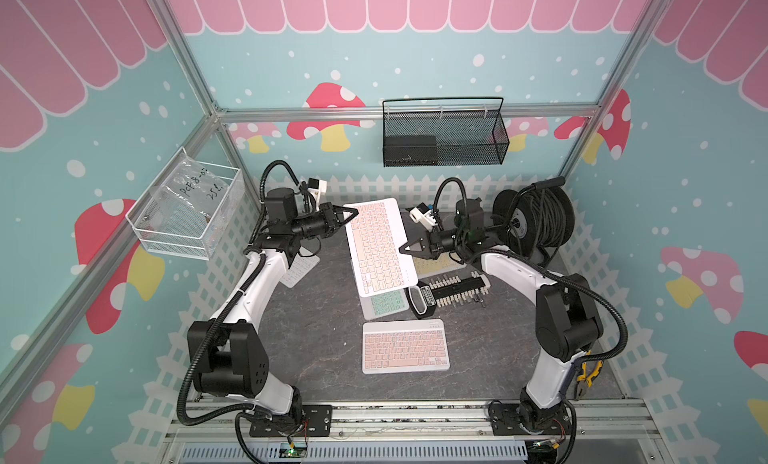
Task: Stack the numeric keypads
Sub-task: Place the numeric keypad at the numeric keypad.
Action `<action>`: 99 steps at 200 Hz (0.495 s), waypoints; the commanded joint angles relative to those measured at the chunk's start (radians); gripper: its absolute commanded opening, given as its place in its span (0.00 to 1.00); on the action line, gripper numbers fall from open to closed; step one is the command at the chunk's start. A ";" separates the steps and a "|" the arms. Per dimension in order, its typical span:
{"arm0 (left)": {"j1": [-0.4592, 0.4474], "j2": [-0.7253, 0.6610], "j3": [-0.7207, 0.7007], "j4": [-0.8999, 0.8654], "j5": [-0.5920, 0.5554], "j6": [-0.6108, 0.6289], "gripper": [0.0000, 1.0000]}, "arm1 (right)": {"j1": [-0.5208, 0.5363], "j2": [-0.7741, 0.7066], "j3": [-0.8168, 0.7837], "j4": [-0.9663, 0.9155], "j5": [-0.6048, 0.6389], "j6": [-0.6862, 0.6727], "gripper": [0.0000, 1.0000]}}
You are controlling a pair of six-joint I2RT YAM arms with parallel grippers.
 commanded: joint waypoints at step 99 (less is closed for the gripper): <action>0.057 -0.239 -0.133 0.019 -0.417 -0.355 0.00 | -0.039 -0.360 -0.464 0.405 0.766 0.347 0.80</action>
